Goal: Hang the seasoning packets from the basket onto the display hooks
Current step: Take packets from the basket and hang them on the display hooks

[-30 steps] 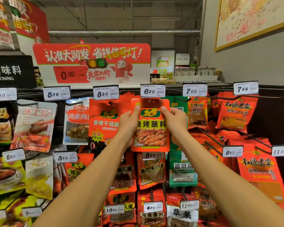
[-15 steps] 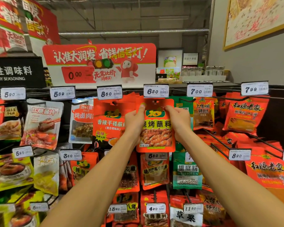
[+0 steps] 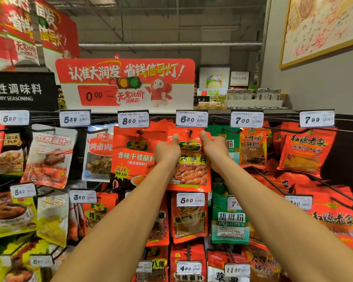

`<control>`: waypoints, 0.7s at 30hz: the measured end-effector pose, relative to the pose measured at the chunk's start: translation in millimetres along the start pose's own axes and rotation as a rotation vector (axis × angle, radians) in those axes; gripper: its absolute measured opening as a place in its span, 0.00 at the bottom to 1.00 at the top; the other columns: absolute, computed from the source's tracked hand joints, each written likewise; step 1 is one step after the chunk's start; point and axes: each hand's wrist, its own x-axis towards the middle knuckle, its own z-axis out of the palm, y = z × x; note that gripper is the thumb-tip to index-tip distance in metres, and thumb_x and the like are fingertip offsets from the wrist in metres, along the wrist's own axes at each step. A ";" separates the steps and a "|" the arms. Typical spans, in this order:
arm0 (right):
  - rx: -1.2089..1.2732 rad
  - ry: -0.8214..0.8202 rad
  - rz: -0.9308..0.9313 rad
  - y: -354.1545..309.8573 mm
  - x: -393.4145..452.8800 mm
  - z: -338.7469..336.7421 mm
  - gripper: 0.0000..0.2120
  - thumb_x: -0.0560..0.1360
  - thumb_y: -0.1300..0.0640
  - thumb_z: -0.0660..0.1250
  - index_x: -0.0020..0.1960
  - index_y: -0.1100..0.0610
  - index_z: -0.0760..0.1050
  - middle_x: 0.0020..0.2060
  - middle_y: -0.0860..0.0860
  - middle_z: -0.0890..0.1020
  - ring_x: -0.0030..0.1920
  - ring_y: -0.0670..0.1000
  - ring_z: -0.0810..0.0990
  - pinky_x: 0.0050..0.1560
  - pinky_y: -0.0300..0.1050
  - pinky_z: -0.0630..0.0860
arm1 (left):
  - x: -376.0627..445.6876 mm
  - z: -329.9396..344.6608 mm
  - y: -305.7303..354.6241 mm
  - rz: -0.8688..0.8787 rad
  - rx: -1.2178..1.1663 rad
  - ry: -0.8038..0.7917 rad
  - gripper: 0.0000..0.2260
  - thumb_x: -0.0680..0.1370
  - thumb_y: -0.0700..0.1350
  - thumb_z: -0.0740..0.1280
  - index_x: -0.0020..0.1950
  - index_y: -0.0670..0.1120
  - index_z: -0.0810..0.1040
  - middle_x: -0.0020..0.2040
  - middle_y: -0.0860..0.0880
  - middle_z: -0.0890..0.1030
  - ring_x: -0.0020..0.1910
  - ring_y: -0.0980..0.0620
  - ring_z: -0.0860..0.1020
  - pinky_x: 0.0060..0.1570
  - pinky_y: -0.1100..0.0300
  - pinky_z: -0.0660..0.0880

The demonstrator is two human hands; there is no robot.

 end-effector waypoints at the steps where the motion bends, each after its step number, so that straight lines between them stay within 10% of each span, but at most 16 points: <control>1: 0.013 -0.023 0.009 0.3 1.1 -0.2 0.25 0.79 0.36 0.62 0.40 0.57 0.76 0.41 0.55 0.83 0.43 0.57 0.81 0.45 0.51 0.75 | -0.7 1.3 1.7 0.008 0.040 -0.012 0.24 0.80 0.63 0.63 0.44 0.41 0.76 0.38 0.48 0.76 0.38 0.46 0.74 0.36 0.54 0.67; 11: -0.056 -0.008 -0.092 38.4 -11.5 -15.9 0.15 0.77 0.49 0.70 0.34 0.54 0.75 0.29 0.48 0.78 0.35 0.51 0.77 0.36 0.46 0.70 | -42.3 -18.2 -44.4 0.386 0.253 -0.068 0.25 0.81 0.45 0.65 0.78 0.43 0.65 0.74 0.45 0.72 0.73 0.45 0.70 0.73 0.48 0.66; 21: -0.132 0.016 0.102 34.9 21.3 -1.5 0.14 0.76 0.44 0.72 0.42 0.53 0.79 0.43 0.48 0.82 0.49 0.56 0.81 0.56 0.51 0.78 | -1.3 8.6 -27.5 0.170 0.338 -0.301 0.35 0.77 0.42 0.65 0.82 0.45 0.56 0.79 0.43 0.66 0.76 0.44 0.67 0.74 0.50 0.65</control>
